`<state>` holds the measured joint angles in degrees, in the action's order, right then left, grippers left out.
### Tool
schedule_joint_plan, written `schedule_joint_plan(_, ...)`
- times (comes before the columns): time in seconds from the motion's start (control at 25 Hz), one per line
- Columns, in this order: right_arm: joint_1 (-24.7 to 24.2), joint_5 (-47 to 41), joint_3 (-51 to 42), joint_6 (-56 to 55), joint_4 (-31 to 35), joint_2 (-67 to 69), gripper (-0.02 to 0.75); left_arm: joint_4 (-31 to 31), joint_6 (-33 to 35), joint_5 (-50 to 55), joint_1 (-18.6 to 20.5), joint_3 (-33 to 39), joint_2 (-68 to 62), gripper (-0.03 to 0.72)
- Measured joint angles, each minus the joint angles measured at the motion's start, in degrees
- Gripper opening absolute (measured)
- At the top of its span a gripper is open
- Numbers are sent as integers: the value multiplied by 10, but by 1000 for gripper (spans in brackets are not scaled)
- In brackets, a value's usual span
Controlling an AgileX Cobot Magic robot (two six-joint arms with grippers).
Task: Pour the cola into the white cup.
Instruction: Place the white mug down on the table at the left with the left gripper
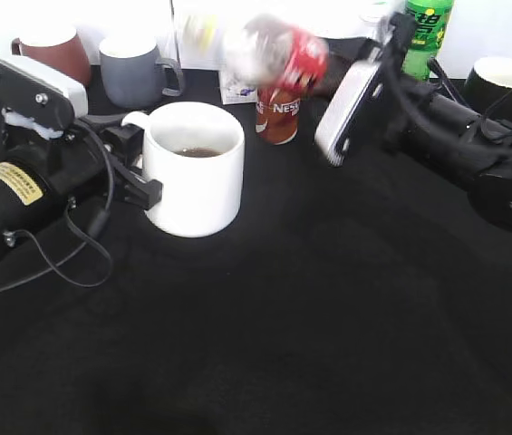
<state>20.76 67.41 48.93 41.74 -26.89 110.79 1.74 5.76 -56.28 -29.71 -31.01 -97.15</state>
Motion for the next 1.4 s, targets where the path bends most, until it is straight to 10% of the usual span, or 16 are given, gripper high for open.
schedule_joint_plan(0.28,0,0,0,-422,120,0,386,-80,0,-37,0,0,0,33)
schedule_joint_plan(0.6,0,0,-114,-452,218,-69,385,-120,0,-85,119,-44,-84,33)
schedule_joint_plan(0.92,0,0,-164,-452,265,-96,385,-85,1,-40,119,-284,-268,33)
schedule_joint_plan(1.4,0,0,-164,-452,269,-96,385,-67,-10,-4,119,-382,-345,50)
